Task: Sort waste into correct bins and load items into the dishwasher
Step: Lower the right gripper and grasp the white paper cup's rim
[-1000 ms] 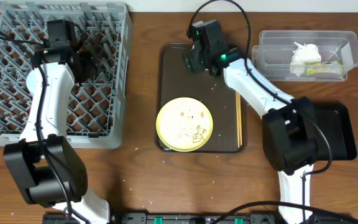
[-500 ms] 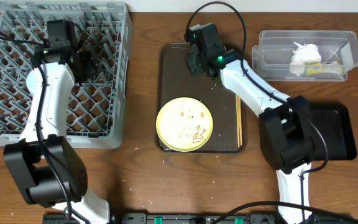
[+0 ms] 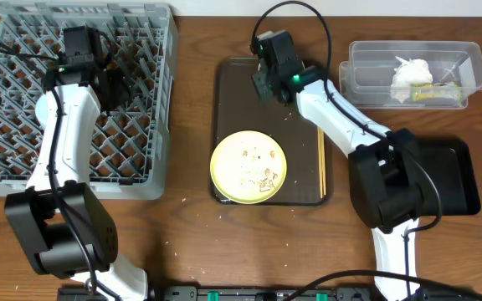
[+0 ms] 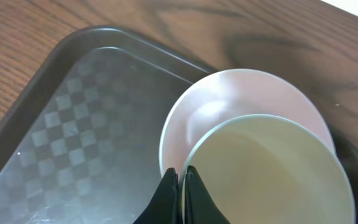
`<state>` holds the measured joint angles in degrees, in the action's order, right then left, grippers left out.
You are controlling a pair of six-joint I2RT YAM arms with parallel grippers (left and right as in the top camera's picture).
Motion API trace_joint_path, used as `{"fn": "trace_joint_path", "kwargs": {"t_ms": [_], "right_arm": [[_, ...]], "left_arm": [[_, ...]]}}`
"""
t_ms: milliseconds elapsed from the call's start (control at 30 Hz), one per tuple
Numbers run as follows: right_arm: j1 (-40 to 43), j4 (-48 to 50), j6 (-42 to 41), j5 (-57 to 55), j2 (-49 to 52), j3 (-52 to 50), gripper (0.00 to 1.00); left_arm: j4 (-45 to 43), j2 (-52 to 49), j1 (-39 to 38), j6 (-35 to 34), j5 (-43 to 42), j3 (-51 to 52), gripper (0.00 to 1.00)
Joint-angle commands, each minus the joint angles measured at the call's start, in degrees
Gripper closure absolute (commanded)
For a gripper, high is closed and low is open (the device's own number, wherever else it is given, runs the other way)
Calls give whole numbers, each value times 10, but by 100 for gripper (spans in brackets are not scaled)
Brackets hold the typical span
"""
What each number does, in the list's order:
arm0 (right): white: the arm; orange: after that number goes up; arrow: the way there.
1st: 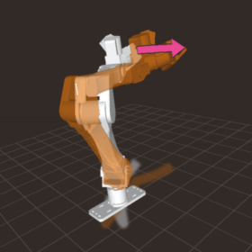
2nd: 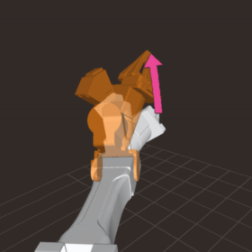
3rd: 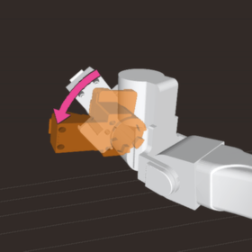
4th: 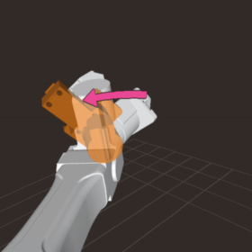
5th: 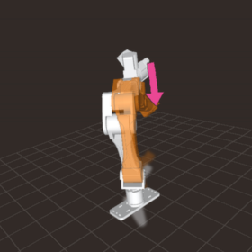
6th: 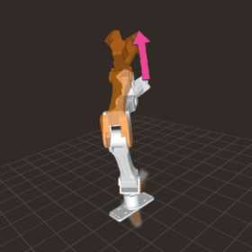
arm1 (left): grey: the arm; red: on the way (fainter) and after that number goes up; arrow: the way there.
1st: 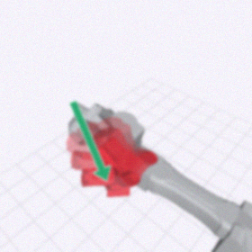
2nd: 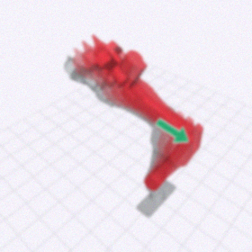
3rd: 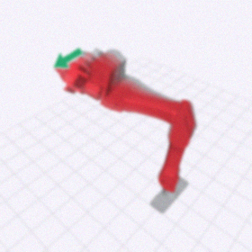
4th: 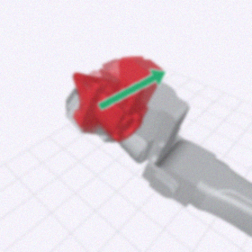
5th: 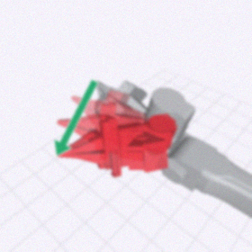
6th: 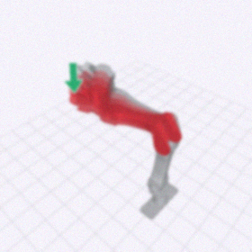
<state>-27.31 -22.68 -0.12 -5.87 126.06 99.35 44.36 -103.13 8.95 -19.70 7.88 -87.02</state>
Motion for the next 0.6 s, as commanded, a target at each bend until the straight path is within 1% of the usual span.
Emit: {"fn": "trace_joint_path", "kwargs": {"t_ms": [0, 200, 367, 467, 567], "right_arm": [[-6, -8, 0, -12, -20, 31, 99], [-15, -39, -7, -6, -75, 52, 99], [-30, -80, -7, 44, -115, 52, 99], [-41, -115, -8, 75, -114, 51, 99], [-51, -144, -18, 79, -107, 49, 99]], "left_arm": [[0, 7, 1, -6, 3, -3, 7], [0, 7, 1, -6, 3, -3, 7], [0, 7, 1, -6, 3, -3, 7], [0, 7, 1, -6, 3, -3, 7], [0, 7, 1, -6, 3, -3, 7]]}}
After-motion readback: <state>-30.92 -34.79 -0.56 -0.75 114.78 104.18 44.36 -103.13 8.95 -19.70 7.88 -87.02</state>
